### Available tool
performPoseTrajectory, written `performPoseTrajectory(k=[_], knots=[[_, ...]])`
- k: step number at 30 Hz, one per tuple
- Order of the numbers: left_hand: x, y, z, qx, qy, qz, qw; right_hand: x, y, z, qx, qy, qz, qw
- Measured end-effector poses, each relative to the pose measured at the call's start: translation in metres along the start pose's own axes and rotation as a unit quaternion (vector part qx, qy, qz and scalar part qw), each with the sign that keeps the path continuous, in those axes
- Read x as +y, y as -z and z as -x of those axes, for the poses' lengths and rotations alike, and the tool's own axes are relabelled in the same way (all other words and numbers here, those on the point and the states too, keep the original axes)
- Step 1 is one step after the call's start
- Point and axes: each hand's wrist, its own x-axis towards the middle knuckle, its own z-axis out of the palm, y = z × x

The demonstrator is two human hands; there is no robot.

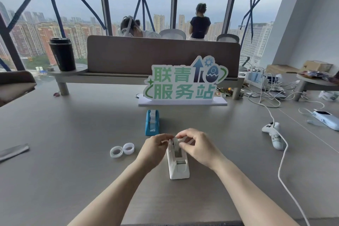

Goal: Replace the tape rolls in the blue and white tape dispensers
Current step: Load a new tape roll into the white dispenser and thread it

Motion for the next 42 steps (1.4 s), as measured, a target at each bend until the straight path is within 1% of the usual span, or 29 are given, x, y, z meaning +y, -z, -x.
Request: performPoseTrajectory(k=[3, 6, 10, 14, 19, 22, 27, 33, 37, 42], knots=[[-0.001, -0.001, -0.002, -0.003, 0.004, 0.001, 1.0, 0.004, -0.002, 0.004, -0.034, 0.039, 0.069, 0.996], [0.0, 0.0, -0.002, -0.012, 0.007, 0.012, 1.0, 0.003, -0.005, 0.003, -0.01, 0.059, 0.128, 0.99], [-0.001, 0.002, -0.002, -0.019, 0.009, 0.017, 1.0, 0.002, -0.005, 0.001, 0.013, 0.088, 0.165, 0.982], [-0.004, 0.003, 0.0, -0.005, 0.011, 0.061, 0.998, 0.001, -0.004, -0.001, 0.017, 0.095, 0.167, 0.981], [0.0, 0.003, 0.003, -0.012, 0.008, 0.072, 0.997, -0.002, -0.004, -0.005, 0.037, 0.115, 0.187, 0.975], [0.0, 0.004, 0.003, -0.017, 0.002, 0.073, 0.997, -0.003, -0.005, -0.006, 0.05, 0.119, 0.191, 0.973], [-0.005, 0.003, 0.001, -0.022, -0.002, 0.033, 0.999, 0.002, -0.004, -0.001, 0.051, 0.099, 0.151, 0.982], [-0.005, 0.002, -0.004, -0.037, 0.003, 0.009, 0.999, 0.001, -0.002, 0.004, 0.023, 0.094, 0.172, 0.98], [-0.006, 0.001, -0.002, -0.03, 0.007, 0.031, 0.999, -0.004, 0.0, 0.0, 0.01, 0.098, 0.218, 0.971], [-0.011, 0.001, 0.0, -0.025, -0.002, 0.062, 0.998, -0.003, -0.003, 0.0, 0.033, 0.105, 0.199, 0.974]])
